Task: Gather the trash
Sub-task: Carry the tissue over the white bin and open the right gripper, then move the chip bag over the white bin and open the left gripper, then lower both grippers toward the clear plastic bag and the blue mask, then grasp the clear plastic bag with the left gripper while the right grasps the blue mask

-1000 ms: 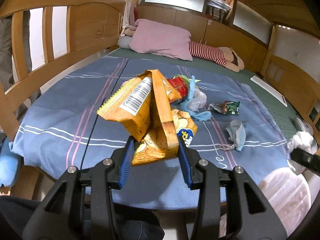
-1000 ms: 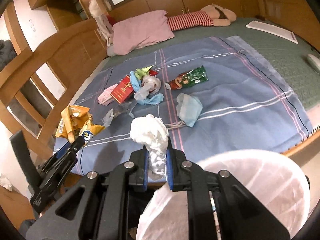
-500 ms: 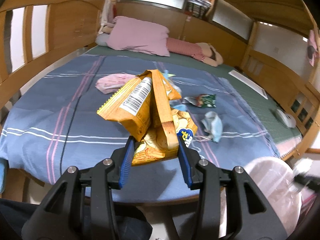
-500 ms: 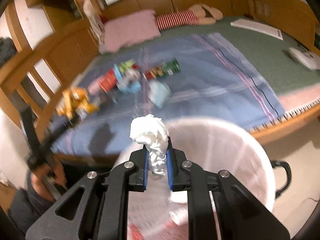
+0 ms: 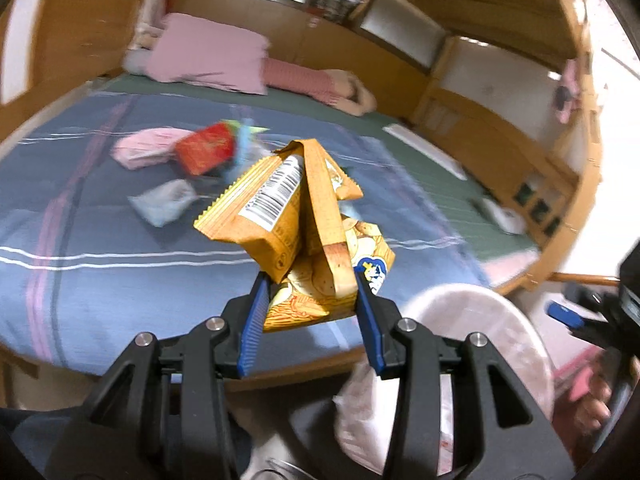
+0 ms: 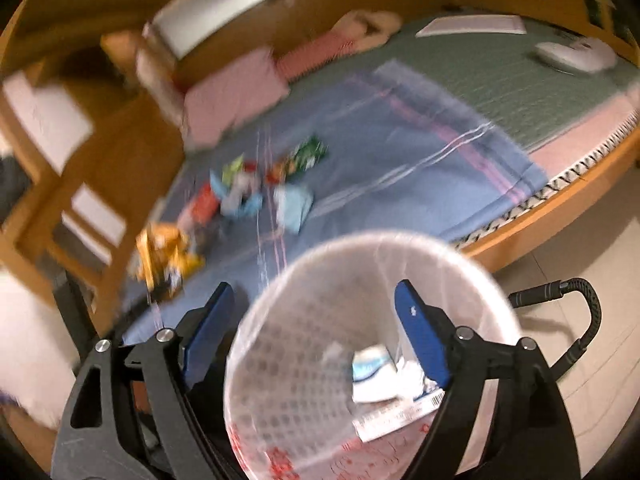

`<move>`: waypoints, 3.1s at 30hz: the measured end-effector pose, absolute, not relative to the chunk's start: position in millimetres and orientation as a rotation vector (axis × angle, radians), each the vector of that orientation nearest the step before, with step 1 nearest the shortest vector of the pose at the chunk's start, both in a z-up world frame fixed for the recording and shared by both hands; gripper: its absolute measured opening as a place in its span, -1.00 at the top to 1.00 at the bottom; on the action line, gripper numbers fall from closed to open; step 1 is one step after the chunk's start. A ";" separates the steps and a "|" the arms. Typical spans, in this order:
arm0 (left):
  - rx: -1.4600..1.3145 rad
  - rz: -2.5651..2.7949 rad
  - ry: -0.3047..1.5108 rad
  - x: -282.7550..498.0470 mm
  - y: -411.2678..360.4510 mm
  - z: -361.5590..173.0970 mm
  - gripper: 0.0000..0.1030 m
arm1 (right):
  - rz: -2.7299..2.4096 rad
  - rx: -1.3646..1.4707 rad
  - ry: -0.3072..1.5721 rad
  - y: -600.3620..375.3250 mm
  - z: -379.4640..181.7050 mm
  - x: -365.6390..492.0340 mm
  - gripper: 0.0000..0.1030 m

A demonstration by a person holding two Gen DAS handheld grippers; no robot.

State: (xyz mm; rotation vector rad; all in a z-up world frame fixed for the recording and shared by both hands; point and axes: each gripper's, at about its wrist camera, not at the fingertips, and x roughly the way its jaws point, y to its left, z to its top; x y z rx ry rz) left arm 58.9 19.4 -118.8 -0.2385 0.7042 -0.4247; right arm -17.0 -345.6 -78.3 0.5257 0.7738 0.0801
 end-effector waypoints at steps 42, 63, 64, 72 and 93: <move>0.053 -0.055 0.790 81.4 31.8 -109.2 -0.88 | 0.027 0.452 0.925 -317.6 -92.3 24.3 -0.59; -0.264 0.268 0.918 157.2 134.6 -144.9 -0.88 | 0.087 0.356 1.101 -233.0 -111.2 152.3 -0.59; -0.315 0.245 0.924 163.3 138.8 -147.5 -0.88 | 0.089 0.354 1.122 -228.8 -116.8 162.8 -0.59; -0.318 0.100 0.880 219.3 106.3 -147.5 -0.92 | 0.003 0.354 1.130 -221.3 -140.3 225.0 -0.59; -0.249 -0.020 1.032 250.4 89.9 -185.4 0.12 | -0.079 0.129 1.233 -196.6 -199.0 273.0 0.57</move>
